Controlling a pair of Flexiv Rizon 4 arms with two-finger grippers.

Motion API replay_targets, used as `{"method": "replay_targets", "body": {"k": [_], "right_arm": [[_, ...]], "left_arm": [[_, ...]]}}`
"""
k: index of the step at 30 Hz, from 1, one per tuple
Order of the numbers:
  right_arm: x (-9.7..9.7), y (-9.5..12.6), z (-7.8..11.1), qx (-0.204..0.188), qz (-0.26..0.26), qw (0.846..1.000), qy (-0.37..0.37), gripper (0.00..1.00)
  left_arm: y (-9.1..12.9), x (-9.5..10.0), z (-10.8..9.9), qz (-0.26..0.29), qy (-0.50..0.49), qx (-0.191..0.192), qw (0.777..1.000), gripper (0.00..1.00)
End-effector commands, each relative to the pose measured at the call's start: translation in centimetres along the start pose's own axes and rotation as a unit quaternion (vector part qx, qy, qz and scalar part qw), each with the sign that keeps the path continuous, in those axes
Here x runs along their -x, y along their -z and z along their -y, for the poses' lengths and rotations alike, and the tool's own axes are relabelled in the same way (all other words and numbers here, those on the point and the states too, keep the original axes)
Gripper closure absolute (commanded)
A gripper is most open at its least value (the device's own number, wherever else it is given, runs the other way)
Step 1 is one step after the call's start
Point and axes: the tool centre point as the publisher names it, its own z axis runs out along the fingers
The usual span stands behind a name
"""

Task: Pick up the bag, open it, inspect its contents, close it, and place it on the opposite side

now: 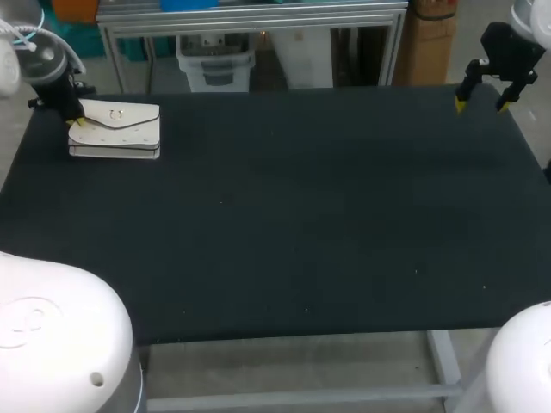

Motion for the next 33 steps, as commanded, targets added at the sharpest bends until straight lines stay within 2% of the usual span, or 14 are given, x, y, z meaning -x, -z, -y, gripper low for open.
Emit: {"method": "replay_targets", "body": {"k": [1, 5, 13, 14, 15, 16, 24, 31, 33], "right_arm": [[-0.1, -0.1, -0.3, -0.004, 0.002, 1.000, -0.002, 0.00], [-0.2, -0.2, -0.5, -0.004, 0.003, 1.000, -0.003, 0.00], [-0.4, -0.7, -0.7, -0.007, 0.001, 1.000, -0.004, 0.00], [-0.4, -0.7, -0.7, -0.008, 0.002, 1.000, -0.004, 0.00], [-0.4, -0.7, -0.7, -0.008, 0.002, 1.000, -0.004, 0.00], [-0.4, -0.6, -0.7, -0.007, 0.003, 1.000, -0.004, 0.00], [-0.5, -0.5, -0.6, -0.002, 0.002, 1.000, -0.004, 0.00], [-0.7, -0.1, -0.1, 0.002, 0.005, 1.000, 0.002, 0.00], [-0.8, 0.1, 0.0, 0.003, 0.007, 1.000, 0.003, 0.00]], "left_arm": [[-0.2, 0.5, 1.1, 0.005, 0.002, 0.000, 1.000, 1.00], [-0.3, 0.7, 1.5, 0.007, -0.001, -0.001, 1.000, 1.00], [-2.5, 1.8, 0.7, 0.013, 0.004, 0.029, 0.999, 1.00], [-2.5, 1.8, 0.7, 0.015, 0.005, 0.030, 0.999, 0.91], [-2.6, 1.9, 0.7, 0.016, 0.008, 0.031, 0.999, 0.36], [-2.6, 2.0, 0.7, 0.014, 0.012, 0.032, 0.999, 0.00], [0.3, 1.9, -0.8, 0.005, 0.025, 0.014, 1.000, 0.00], [3.7, 0.9, -3.7, 0.020, 0.041, 0.022, 0.999, 0.00], [4.7, 0.5, -4.5, 0.008, 0.036, 0.029, 0.999, 0.00]]}}
